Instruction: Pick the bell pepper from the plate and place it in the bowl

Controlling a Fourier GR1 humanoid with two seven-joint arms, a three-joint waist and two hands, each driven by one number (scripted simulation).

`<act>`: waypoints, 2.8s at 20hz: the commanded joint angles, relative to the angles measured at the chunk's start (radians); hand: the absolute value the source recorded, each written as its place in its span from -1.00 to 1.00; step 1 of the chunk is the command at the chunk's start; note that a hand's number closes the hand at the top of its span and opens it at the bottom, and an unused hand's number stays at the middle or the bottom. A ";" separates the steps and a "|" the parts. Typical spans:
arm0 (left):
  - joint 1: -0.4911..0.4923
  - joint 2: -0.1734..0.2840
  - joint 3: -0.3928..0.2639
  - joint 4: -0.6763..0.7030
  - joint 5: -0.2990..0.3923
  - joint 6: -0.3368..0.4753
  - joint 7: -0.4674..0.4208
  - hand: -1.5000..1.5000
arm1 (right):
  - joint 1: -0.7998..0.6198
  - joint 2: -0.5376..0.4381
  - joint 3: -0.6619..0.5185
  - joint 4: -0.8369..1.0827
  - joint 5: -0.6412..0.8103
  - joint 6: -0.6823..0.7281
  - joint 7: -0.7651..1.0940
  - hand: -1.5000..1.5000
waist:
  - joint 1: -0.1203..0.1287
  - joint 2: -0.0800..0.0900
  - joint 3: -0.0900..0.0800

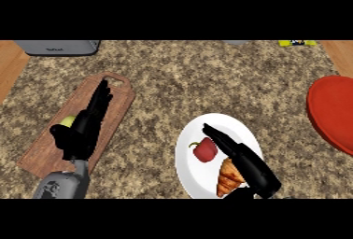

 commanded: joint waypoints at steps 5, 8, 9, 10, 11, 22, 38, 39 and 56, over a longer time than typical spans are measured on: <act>0.016 -0.035 0.025 0.050 -0.025 -0.035 -0.066 0.00 | -0.087 0.119 -0.038 0.164 0.053 -0.008 -0.044 -1.00 | 0.001 0.000 0.000; -0.081 -0.020 0.064 0.063 -0.017 -0.041 0.005 0.00 | -0.038 0.118 -0.039 0.253 0.105 -0.084 -0.156 -1.00 | -0.001 0.001 0.000; -0.011 -0.078 -0.009 0.004 -0.075 0.020 0.027 0.00 | -0.076 0.094 -0.071 0.254 0.106 -0.047 -0.133 -1.00 | 0.001 0.000 0.000; -0.051 -0.045 0.058 0.081 -0.025 -0.027 -0.025 0.00 | -0.028 0.119 -0.016 0.236 0.169 -0.109 -0.112 -1.00 | -0.002 0.000 0.000; -0.007 -0.062 0.025 0.030 -0.035 -0.016 -0.022 0.00 | -0.093 0.132 -0.048 0.323 0.188 -0.136 -0.106 -1.00 | 0.003 0.001 0.000; -0.008 -0.062 0.050 0.044 -0.061 -0.059 -0.028 0.00 | -0.176 0.169 -0.100 0.466 0.266 -0.112 -0.167 -1.00 | 0.000 0.000 0.000; 0.011 -0.044 0.094 -0.016 -0.046 -0.042 0.006 0.00 | 0.045 -0.071 -0.169 0.273 0.159 0.035 -0.349 1.00 | -0.045 -0.008 -0.001; 0.053 -0.060 0.076 0.005 -0.060 -0.036 -0.024 0.00 | 0.119 -0.076 -0.187 0.273 0.122 0.035 -0.365 1.00 | -0.058 -0.008 -0.002; 0.047 -0.030 0.098 -0.021 -0.031 -0.082 -0.019 0.00 | 0.567 -0.293 -0.708 -0.571 -0.411 0.186 -0.421 1.00 | -0.031 -0.004 -0.003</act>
